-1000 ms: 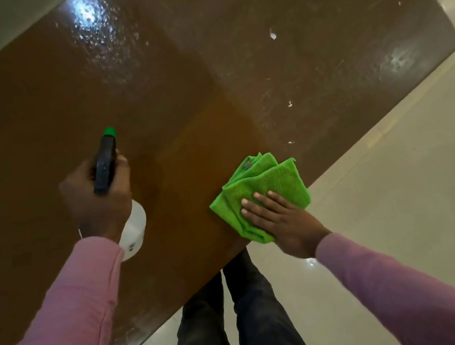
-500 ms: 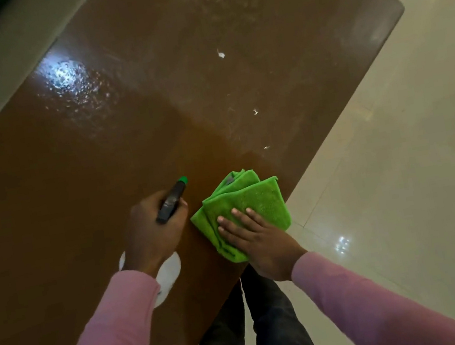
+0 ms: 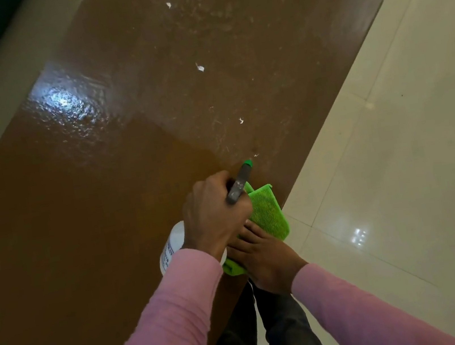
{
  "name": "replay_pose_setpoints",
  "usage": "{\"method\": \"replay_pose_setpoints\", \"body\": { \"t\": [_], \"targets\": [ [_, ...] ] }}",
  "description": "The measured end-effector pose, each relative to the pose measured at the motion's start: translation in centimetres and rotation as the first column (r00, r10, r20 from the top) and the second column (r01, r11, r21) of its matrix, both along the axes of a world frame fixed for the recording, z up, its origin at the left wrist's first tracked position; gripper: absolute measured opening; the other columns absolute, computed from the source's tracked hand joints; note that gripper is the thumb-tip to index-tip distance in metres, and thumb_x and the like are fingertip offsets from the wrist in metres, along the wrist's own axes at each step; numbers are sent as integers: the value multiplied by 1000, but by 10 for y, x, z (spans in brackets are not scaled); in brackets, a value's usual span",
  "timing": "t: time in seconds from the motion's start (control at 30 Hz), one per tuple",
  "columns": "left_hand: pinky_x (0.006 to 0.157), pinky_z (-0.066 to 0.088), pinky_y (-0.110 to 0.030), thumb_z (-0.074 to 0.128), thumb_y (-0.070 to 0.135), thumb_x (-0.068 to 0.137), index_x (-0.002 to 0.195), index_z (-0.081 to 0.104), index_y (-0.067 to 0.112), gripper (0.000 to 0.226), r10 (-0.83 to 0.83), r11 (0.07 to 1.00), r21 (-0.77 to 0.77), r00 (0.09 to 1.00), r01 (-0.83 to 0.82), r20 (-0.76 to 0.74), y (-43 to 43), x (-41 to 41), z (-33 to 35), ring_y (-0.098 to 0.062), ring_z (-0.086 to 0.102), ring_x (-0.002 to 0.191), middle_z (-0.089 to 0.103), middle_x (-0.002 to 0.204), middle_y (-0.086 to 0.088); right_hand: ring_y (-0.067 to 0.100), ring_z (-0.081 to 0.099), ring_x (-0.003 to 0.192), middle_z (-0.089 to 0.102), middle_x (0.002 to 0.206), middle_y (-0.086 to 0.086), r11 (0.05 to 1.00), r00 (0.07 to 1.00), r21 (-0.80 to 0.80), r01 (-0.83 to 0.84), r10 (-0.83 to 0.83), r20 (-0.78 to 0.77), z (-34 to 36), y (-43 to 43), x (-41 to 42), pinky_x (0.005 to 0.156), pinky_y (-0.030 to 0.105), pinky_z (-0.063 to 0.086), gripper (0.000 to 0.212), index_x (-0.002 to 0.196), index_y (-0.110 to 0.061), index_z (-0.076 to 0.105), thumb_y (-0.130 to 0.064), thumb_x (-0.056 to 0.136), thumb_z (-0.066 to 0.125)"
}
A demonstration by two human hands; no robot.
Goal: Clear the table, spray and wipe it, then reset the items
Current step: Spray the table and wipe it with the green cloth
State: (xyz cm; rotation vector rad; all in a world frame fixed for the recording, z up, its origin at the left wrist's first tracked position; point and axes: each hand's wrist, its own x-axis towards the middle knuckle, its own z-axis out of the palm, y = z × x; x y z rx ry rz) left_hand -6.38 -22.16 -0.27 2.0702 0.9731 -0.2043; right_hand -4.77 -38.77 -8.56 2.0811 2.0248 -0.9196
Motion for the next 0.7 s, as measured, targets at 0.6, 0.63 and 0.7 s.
{"method": "replay_pose_setpoints", "body": {
  "t": [0.6,0.63,0.7],
  "targets": [
    [52,36,-27,67,35,86,65,54,22,28,314,931,202,949,-304,-18,88,-25,3,-16,52,56,55,58,5,28,21,144,20,159,0,998,1000,61,-8,7,16,-2,-2,0,115,46,11,86,152,-19,22,-36,76,58],
    [53,39,-28,68,34,86,68,55,23,25,328,926,201,945,-321,-3,94,-25,4,-17,53,58,55,61,5,28,23,143,22,158,1,998,1000,66,-9,8,19,-1,-2,1,114,45,11,87,151,-19,24,-36,74,59],
    [57,45,-31,69,35,85,71,56,22,23,330,928,189,944,-321,-17,104,-25,4,-21,55,61,57,63,5,28,26,142,24,158,0,998,1000,69,-11,10,27,3,0,1,113,45,11,87,151,-19,27,-35,72,62]
  ]
}}
